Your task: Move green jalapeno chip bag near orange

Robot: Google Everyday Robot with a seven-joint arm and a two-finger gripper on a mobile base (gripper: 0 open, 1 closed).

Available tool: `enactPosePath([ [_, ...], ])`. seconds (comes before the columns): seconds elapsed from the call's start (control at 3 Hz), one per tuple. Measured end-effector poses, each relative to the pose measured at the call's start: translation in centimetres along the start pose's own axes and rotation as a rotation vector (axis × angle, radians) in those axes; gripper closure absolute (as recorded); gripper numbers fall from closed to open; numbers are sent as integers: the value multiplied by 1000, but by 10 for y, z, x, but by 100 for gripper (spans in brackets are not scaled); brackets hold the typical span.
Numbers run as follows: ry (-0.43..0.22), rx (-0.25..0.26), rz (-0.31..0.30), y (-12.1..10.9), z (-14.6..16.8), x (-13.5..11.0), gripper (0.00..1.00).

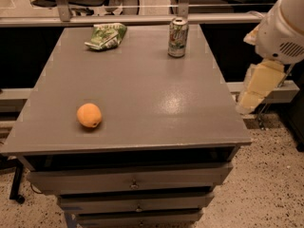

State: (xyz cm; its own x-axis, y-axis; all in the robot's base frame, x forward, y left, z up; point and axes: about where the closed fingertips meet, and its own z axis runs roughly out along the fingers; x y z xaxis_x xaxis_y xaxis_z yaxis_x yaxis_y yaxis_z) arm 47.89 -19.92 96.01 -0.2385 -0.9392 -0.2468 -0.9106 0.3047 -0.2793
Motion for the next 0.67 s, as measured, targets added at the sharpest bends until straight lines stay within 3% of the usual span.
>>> enactPosePath([
  [0.67,-228,31,-59,-74,78,-74,0],
])
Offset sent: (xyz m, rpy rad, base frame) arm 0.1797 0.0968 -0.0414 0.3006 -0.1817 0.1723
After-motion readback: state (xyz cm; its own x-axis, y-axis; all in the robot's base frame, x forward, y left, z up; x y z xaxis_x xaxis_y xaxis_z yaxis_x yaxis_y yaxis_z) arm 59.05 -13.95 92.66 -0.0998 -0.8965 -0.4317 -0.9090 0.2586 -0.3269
